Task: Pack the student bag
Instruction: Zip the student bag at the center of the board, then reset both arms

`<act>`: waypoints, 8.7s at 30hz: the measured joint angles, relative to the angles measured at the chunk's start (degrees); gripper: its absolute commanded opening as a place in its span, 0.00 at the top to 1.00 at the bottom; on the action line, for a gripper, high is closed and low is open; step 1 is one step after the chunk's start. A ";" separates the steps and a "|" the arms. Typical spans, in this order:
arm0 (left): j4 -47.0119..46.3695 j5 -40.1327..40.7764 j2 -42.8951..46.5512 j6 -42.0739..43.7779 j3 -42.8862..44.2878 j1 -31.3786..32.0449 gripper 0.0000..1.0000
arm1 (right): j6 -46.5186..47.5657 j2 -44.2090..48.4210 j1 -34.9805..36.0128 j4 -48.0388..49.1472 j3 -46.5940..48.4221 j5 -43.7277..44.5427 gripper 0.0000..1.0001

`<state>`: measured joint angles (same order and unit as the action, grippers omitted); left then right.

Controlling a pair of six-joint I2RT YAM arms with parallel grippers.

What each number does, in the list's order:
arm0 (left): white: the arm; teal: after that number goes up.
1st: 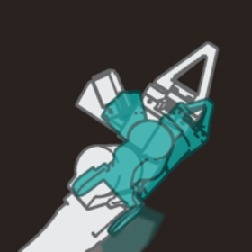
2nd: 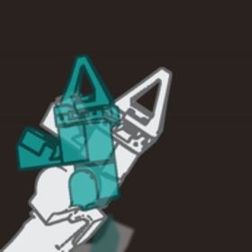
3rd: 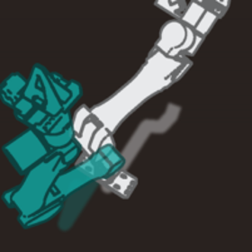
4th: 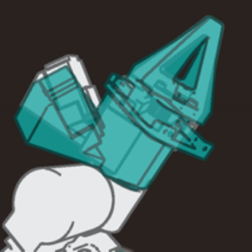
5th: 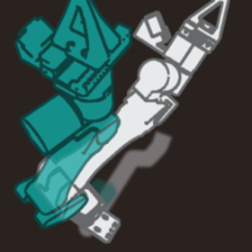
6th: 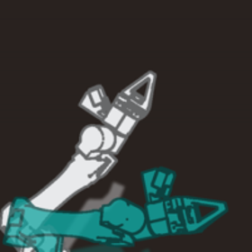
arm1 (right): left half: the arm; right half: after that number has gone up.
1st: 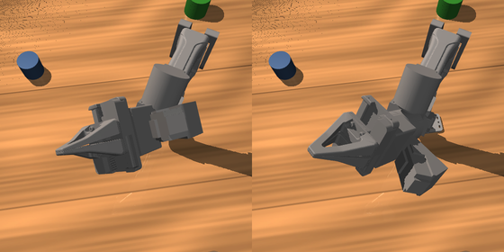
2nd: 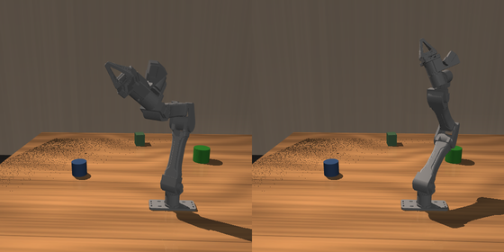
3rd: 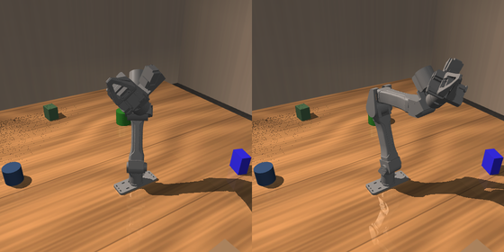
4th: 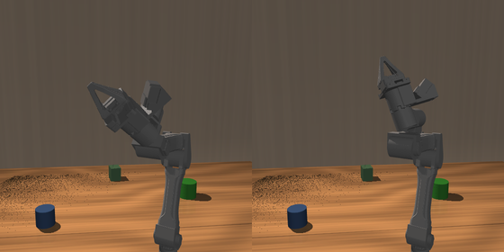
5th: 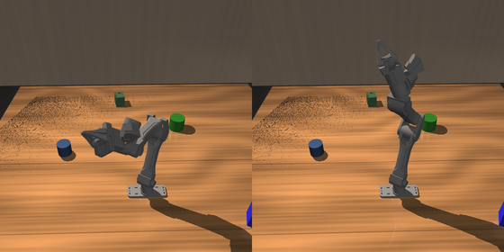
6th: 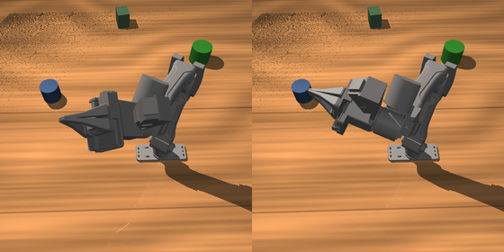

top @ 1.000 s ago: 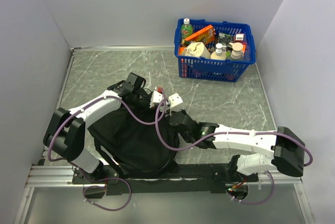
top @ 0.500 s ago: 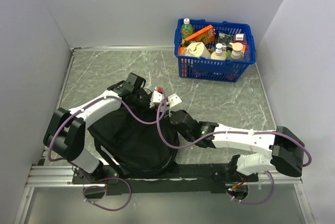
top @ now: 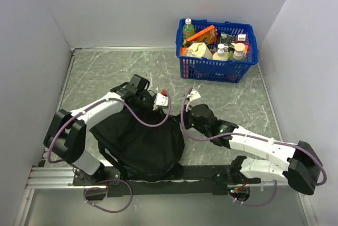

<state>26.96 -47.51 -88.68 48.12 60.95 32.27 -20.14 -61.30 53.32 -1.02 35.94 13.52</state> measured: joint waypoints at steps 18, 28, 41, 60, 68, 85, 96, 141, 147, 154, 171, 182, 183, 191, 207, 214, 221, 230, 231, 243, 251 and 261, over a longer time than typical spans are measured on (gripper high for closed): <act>0.07 0.28 -0.02 0.13 -0.11 0.79 0.99 | -5.16 3.26 -5.77 0.59 -3.52 -16.20 1.00; 0.02 0.50 -0.09 0.13 -0.11 1.11 0.99 | -7.56 6.86 -5.97 -3.02 -6.29 -17.11 1.00; -5.05 5.14 -0.09 -4.92 -0.72 0.72 0.99 | -9.01 14.93 -6.01 -13.79 -6.45 -16.39 1.00; 3.63 10.56 -13.14 -16.90 16.04 -14.21 0.69 | -4.52 -3.54 -8.13 -14.25 7.23 -8.26 1.00; 12.11 8.55 -1.36 -1.62 15.72 -13.27 0.41 | -2.82 -8.85 -12.04 -14.38 10.32 -11.85 1.00; 36.30 5.42 -32.39 30.84 48.68 0.94 0.53 | -6.40 -5.97 -15.26 -9.60 5.73 -19.78 1.00; 37.57 6.86 -30.01 36.17 43.78 2.71 0.71 | -6.45 -5.97 -17.16 -8.98 4.79 -21.53 1.00; 6.21 20.59 -18.95 7.54 25.40 -19.08 0.99 | -4.24 -19.93 -18.49 -17.00 23.93 -22.05 1.00; 4.50 20.33 -14.16 5.27 20.87 -21.97 0.99 | -4.46 -19.96 -17.88 -15.67 23.96 -24.63 1.00; 3.23 19.37 -12.31 4.72 17.86 -22.97 0.75 | -5.79 -21.62 -14.64 -15.61 24.06 -26.12 1.00; 23.54 2.62 -17.92 23.82 36.02 -12.24 0.21 | -9.97 -23.28 -13.44 -14.01 24.06 -26.43 1.00; 37.70 3.76 -31.56 35.85 45.48 -8.87 0.63 | -10.56 -23.17 -13.62 -13.03 24.04 -26.45 1.00; 38.03 3.78 -31.56 36.24 45.59 -8.87 0.73 | -10.58 -23.19 -13.66 -12.94 24.04 -26.45 1.00; 35.52 3.80 -31.56 34.05 43.71 -8.90 0.99 | -10.71 -23.17 -13.99 -12.33 23.63 -26.23 1.00; 13.14 5.66 -28.74 12.35 36.13 -11.21 0.99 | -11.54 -23.02 -14.60 -11.78 21.79 -26.82 1.00; 8.15 9.79 -28.74 4.55 36.26 -11.82 0.99 | -11.89 -22.86 -14.27 -11.47 21.79 -27.15 1.00; 6.91 12.04 -28.74 -0.68 36.22 -11.67 0.99 | -12.35 -22.80 -11.63 -10.58 21.62 -27.12 1.00; 5.79 11.98 -27.67 -2.54 35.47 -10.56 0.18 | -13.46 -21.33 -9.38 -11.26 20.17 -25.97 0.60; 5.16 11.72 -27.15 -2.93 35.21 -10.14 0.06 | -13.25 -20.98 -9.70 -11.82 20.22 -25.44 0.48; 5.40 9.31 -12.28 -19.17 34.12 -10.45 0.04 | -8.85 -20.44 -22.32 -15.13 26.67 -24.94 0.06; 16.57 14.32 -1.42 -21.81 34.01 -22.60 0.03 | -5.22 -39.74 -23.37 -11.43 44.83 -29.09 0.04; 28.61 19.74 9.29 -20.65 22.88 -28.76 0.04 | -5.86 -47.98 -23.39 -9.33 42.80 -31.41 0.00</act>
<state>55.57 -27.77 -79.40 27.46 83.83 3.51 -26.00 -109.27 29.93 -10.35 78.74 -17.89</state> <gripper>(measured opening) 0.965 0.973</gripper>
